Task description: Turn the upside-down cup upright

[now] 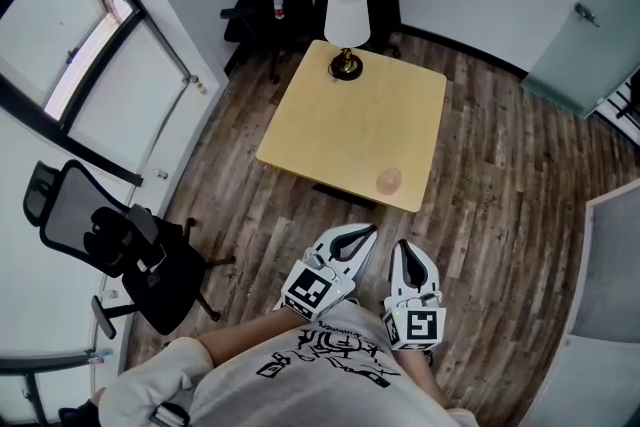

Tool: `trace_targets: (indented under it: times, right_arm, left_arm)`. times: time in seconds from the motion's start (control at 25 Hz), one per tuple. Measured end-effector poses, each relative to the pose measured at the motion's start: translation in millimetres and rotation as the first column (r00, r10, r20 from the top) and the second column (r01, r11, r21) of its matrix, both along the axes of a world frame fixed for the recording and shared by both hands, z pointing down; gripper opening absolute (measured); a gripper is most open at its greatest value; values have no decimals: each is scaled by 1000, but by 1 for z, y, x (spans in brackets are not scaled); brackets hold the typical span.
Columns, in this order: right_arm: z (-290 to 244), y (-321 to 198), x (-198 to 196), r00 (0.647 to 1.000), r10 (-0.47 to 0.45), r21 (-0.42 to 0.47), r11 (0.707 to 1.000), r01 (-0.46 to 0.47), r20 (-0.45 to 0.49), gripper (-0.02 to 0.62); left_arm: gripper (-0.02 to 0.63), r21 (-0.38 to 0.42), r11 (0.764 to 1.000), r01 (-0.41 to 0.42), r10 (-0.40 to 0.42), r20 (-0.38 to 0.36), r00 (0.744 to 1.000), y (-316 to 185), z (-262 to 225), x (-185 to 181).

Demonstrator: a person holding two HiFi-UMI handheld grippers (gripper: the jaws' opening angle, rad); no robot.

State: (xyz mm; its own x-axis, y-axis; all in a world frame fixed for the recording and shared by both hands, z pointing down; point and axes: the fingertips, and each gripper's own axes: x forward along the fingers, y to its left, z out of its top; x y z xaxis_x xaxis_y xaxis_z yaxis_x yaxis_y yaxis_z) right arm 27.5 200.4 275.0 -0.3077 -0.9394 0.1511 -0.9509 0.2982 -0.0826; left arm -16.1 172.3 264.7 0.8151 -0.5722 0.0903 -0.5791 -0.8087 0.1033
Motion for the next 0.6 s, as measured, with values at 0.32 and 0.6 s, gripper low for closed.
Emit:
trace_targets:
  times: [0.32,0.6]
  right_arm:
    - [-5,-62,-27,1000,2,-2,1000,-2,-20,25]
    - [-8,-104,-38,998,40,5,999,-40,-43,25]
  left_arm:
    - [11,-17,999,-35,35,-2,999,-60,1,-22]
    - [11,-29,996,-87,87,-11,996,-97,1,-40]
